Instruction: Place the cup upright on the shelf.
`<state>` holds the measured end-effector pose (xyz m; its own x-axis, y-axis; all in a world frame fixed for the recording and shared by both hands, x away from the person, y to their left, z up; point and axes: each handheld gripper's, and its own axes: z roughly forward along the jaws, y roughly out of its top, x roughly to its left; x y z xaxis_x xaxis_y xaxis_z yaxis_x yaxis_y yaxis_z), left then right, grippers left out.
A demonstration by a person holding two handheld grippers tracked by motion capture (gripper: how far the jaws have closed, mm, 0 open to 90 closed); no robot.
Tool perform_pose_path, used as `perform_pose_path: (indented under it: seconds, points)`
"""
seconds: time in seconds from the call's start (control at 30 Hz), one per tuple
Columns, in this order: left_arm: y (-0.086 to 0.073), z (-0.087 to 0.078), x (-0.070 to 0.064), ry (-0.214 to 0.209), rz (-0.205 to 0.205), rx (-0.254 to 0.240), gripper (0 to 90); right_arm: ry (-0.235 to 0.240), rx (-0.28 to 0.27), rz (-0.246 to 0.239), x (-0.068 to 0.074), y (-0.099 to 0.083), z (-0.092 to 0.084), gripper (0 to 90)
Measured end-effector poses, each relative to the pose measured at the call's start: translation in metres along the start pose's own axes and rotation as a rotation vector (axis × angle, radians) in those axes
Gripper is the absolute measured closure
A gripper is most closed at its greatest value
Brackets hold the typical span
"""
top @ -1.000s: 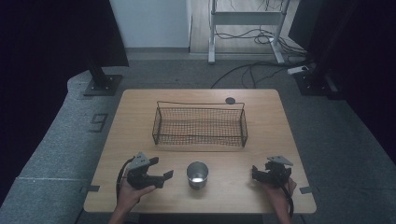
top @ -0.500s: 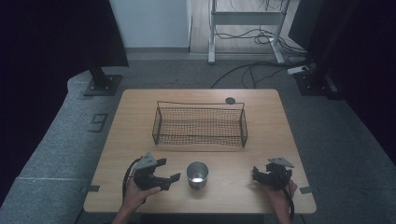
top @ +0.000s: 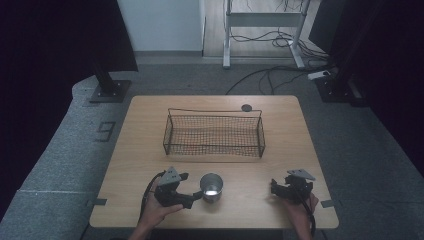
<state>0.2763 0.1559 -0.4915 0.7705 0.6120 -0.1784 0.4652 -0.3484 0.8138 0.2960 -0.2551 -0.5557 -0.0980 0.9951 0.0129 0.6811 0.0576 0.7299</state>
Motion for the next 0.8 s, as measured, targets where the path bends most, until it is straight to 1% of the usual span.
perform_pose_path:
  seconds: [0.17,0.23,0.27,0.33,0.43,0.53,0.63,0.8]
  points:
    - [0.000,0.007,-0.005,-0.006,0.009,0.016,10.8,0.001,0.000,-0.001,0.000,0.000,0.000,7.8]
    - [0.000,0.011,-0.008,-0.006,0.020,0.025,9.7,0.001,0.000,-0.001,0.000,0.000,0.000,7.7]
    - [0.000,0.011,-0.008,-0.006,0.020,0.025,9.2,0.001,0.000,-0.001,0.000,0.000,0.000,7.7]
    - [0.000,0.017,-0.011,-0.006,0.028,0.040,7.7,0.001,0.000,-0.001,0.000,0.000,0.000,7.7]
    - [-0.001,0.021,-0.013,-0.008,0.033,0.051,6.7,0.001,0.000,-0.001,0.000,0.000,0.000,7.7]
    - [-0.001,0.023,-0.014,-0.007,0.037,0.052,6.7,0.001,0.000,-0.001,0.000,0.000,0.000,7.8]
    - [0.000,0.025,-0.015,-0.016,0.030,0.048,6.7,0.001,0.000,-0.001,0.000,0.000,0.000,7.8]
    - [0.001,0.032,-0.020,-0.022,0.048,0.061,6.0,0.002,0.000,-0.002,0.000,0.000,0.000,8.0]
